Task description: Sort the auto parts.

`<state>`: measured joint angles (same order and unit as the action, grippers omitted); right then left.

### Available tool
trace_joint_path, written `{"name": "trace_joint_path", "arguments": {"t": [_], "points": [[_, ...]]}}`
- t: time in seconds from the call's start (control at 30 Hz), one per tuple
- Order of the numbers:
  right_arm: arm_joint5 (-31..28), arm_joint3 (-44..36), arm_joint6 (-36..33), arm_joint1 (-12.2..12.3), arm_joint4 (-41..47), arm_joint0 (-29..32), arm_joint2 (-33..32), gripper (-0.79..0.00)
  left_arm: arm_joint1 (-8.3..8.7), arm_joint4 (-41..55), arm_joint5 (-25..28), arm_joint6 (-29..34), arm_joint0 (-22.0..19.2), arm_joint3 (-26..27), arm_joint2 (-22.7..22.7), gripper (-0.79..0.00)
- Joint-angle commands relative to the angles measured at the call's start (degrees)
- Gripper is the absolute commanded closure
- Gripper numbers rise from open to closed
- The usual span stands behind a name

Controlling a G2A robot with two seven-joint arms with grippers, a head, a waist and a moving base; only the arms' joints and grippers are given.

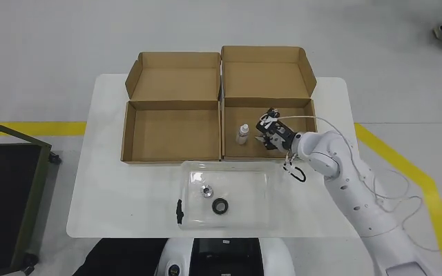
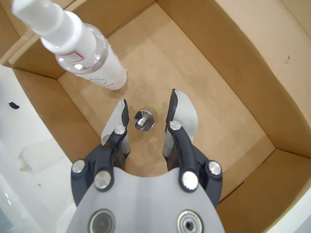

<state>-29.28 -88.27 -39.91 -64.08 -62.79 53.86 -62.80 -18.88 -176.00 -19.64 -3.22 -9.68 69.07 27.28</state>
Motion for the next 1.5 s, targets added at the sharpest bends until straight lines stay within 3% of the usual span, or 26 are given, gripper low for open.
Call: {"name": "trace_joint_path", "arguments": {"t": [0.0,0.47,0.8,1.1,1.47], "points": [[-0.2,-2.6,0.2,0.3,0.1,1.3,-1.2,-0.366,0.00,0.0,0.0,0.0,0.0,0.0,0.0,-0.785],[-3.1,-22.3,1.8,2.4,-1.6,13.3,-7.7,-0.496,0.00,0.0,0.0,0.0,0.0,0.0,0.0,-0.785],[-7.1,-30.1,4.5,3.1,-4.1,20.3,-6.1,-0.545,0.00,0.0,0.0,0.0,0.0,0.0,0.0,-0.785],[-10.1,-32.3,6.5,3.2,-6.8,22.6,-2.3,-0.585,0.00,0.0,0.0,0.0,0.0,0.0,0.0,-0.785],[-12.3,-28.7,6.0,2.6,-7.7,21.4,4.7,-0.600,0.00,0.0,0.0,0.0,0.0,0.0,0.0,-0.785]]}}
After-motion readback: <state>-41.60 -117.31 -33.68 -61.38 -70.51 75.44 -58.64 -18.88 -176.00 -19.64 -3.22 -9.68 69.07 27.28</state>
